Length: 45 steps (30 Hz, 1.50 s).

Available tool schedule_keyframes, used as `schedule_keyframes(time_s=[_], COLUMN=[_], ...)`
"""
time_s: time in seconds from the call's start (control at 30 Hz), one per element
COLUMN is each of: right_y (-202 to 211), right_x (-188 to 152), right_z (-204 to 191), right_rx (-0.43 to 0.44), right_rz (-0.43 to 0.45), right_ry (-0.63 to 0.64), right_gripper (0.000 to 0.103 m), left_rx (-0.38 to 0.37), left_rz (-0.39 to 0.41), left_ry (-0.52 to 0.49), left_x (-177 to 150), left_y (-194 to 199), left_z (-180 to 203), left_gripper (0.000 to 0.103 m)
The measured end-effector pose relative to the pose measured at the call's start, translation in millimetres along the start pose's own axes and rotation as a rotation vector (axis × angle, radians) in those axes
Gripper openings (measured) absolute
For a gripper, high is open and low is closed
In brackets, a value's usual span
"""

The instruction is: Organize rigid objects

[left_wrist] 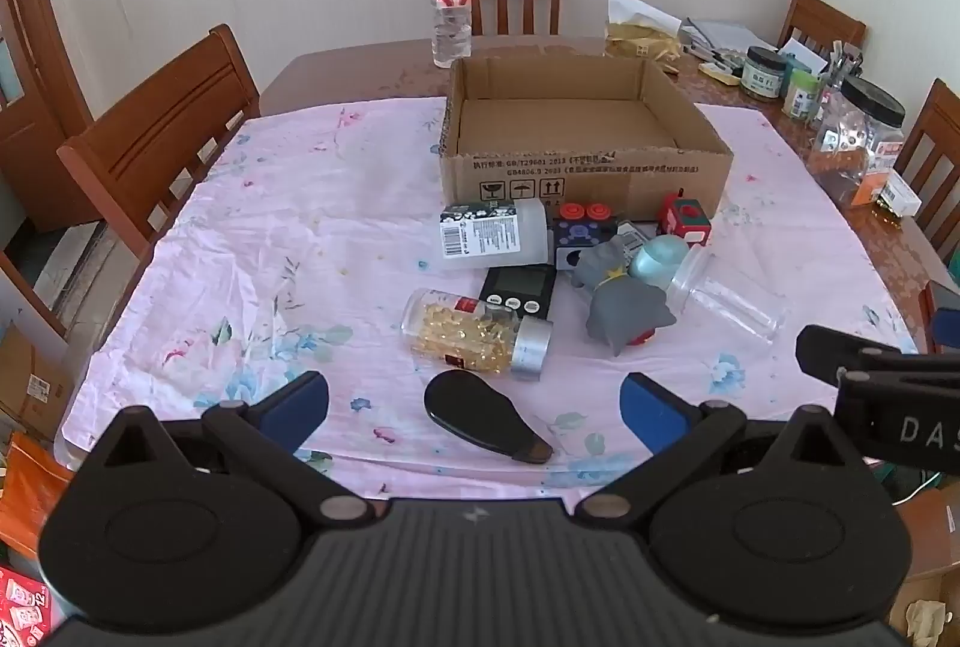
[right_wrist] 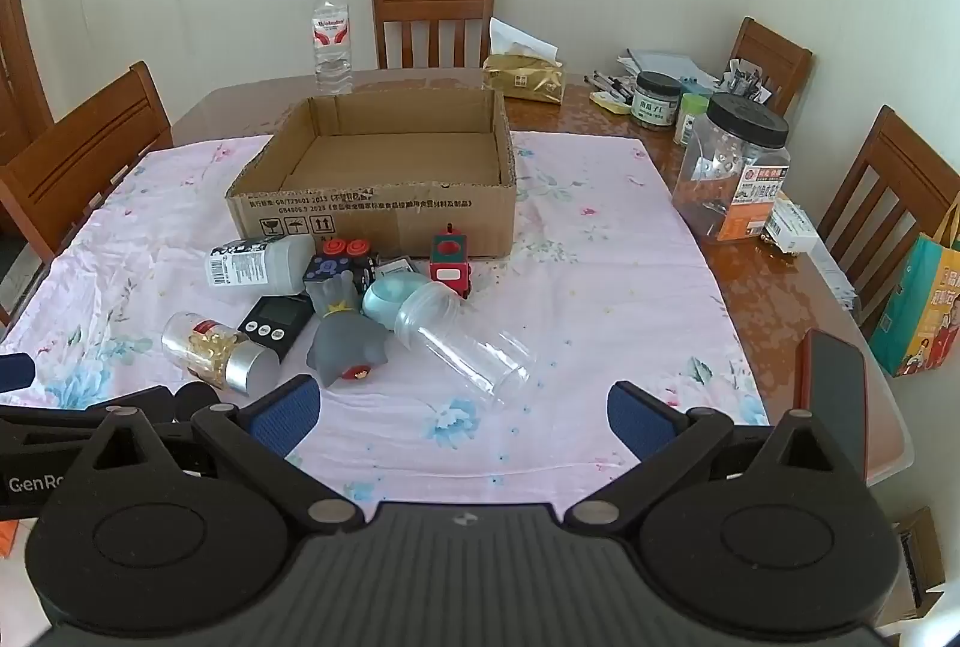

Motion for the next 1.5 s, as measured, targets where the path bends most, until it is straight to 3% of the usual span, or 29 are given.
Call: schedule_keyframes(time_s=[0.27,0.37,1.5], right_y=[-0.9,-0.2,-4.3], right_x=[1.1,0.9,3.4], right_z=[-0.1,-0.3,-0.7], right_rx=[-0.002,-0.005,-0.001], right_rz=[0.002,0.004,0.001], right_ry=[0.004,0.005,0.004], right_gripper=[0.103,0.103,0.103], left_rx=[0.022,-0.007,-0.010], left_rz=[0.004,-0.004,-0.001], left_ry=[-0.017,0.001,0.006], left_x=[1.6,-0.6,-2.1], left_y=[1.7,-0.7,-3.0], left_z=[4.9,2.7,0.8], left_gripper=[0.103,0.103,0.103])
Point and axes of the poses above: each gripper's, at about its wrist camera, not at the fingertips, and y roughly against the way its jaws point, z to its right, x to its top, the point moved 9 cm from there along -y, roughly the way its jaws point, and after that the axes turned 7 degrees about z, right-handed, at the moved point
